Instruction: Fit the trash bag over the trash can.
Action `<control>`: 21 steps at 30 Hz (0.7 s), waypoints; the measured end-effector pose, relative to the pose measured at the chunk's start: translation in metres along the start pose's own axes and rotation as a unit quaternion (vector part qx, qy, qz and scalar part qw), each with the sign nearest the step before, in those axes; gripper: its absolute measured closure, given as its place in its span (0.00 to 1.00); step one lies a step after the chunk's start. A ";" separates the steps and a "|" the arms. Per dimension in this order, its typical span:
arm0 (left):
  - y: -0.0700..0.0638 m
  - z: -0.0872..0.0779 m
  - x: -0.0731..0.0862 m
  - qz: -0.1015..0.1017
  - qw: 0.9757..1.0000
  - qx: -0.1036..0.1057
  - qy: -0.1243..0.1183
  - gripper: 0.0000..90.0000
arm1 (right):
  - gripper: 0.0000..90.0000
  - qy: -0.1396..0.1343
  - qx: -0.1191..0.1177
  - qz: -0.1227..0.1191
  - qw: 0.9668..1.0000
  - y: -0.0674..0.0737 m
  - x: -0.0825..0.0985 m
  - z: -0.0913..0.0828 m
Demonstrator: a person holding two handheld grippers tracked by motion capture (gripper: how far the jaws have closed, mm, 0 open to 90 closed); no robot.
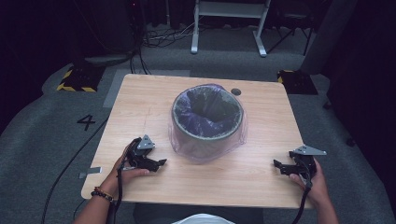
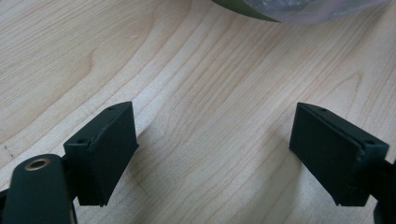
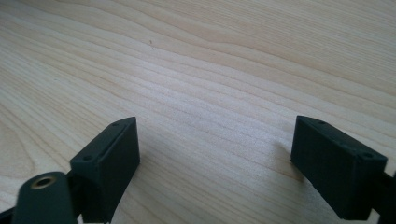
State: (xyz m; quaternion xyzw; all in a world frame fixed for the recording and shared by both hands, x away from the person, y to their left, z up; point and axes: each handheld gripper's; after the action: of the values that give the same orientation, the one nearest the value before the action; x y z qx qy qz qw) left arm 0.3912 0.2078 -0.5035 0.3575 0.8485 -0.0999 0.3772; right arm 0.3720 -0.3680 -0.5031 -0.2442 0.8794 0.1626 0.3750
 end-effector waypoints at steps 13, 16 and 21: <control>0.000 0.001 -0.001 0.002 1.000 0.001 0.000 0.16 | 0.16 -0.001 0.010 0.010 1.000 0.001 -0.001 0.002; 0.000 0.001 -0.001 0.001 1.000 0.000 0.000 0.16 | 0.16 -0.001 0.012 0.012 1.000 0.002 -0.001 0.002; 0.000 0.000 -0.001 0.000 1.000 -0.001 0.001 0.16 | 0.16 -0.001 0.014 0.014 1.000 0.002 -0.001 0.002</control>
State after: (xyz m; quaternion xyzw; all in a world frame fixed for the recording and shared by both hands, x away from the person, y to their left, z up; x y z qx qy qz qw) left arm 0.3914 0.2071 -0.5034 0.3575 0.8491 -0.0986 0.3763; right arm 0.3727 -0.3646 -0.5034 -0.2261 0.8845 0.1557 0.3773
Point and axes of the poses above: each handheld gripper's, and its own axes: z roughly forward along the jaws, x roughly out of its underside, y roughly to its left, and after that the axes turned 9 degrees about -x, right-handed
